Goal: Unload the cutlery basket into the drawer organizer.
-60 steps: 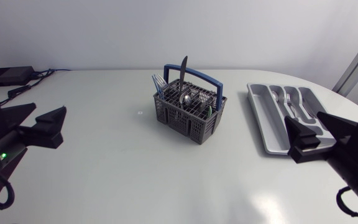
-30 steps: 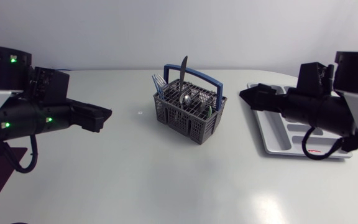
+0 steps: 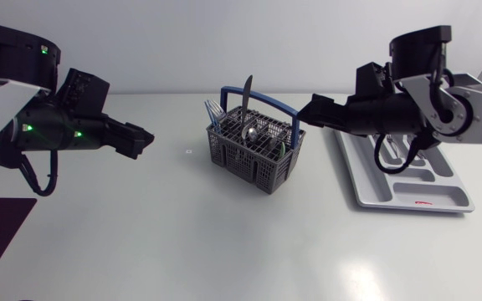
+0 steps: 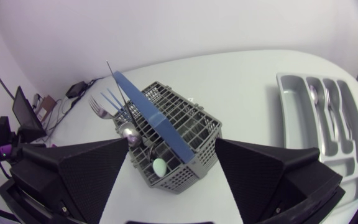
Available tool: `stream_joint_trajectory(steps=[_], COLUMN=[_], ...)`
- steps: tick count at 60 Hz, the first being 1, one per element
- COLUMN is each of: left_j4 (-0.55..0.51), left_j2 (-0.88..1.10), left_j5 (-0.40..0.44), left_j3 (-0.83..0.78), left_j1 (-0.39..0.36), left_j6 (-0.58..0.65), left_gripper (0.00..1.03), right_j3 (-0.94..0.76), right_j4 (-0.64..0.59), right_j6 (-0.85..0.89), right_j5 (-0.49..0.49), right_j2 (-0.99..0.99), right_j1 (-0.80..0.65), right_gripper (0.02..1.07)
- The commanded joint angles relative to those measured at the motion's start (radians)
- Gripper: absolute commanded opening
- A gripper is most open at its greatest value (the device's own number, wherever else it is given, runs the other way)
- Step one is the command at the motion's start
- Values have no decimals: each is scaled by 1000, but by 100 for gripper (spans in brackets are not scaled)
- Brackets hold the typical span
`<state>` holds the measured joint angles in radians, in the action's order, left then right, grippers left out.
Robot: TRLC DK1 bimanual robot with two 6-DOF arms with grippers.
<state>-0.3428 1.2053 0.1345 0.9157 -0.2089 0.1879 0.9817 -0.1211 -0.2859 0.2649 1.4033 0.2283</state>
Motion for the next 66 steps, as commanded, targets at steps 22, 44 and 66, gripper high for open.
stream_joint_trajectory(steps=[22,44,66], left_j4=[50,53,44], left_j2=[53,56,30], left_j5=[25,53,94], left_j3=[-6,-28,-54], left_j1=[20,32,89], left_j6=[111,170,220], left_gripper=[94,94,94], right_j3=[264,233,130], right_j4=[-88,-101,-192], right_j6=[479,544,628], right_j5=[-10,27,137], right_j2=[313,292,184], right_j1=[25,97,189], right_gripper=[80,17,12])
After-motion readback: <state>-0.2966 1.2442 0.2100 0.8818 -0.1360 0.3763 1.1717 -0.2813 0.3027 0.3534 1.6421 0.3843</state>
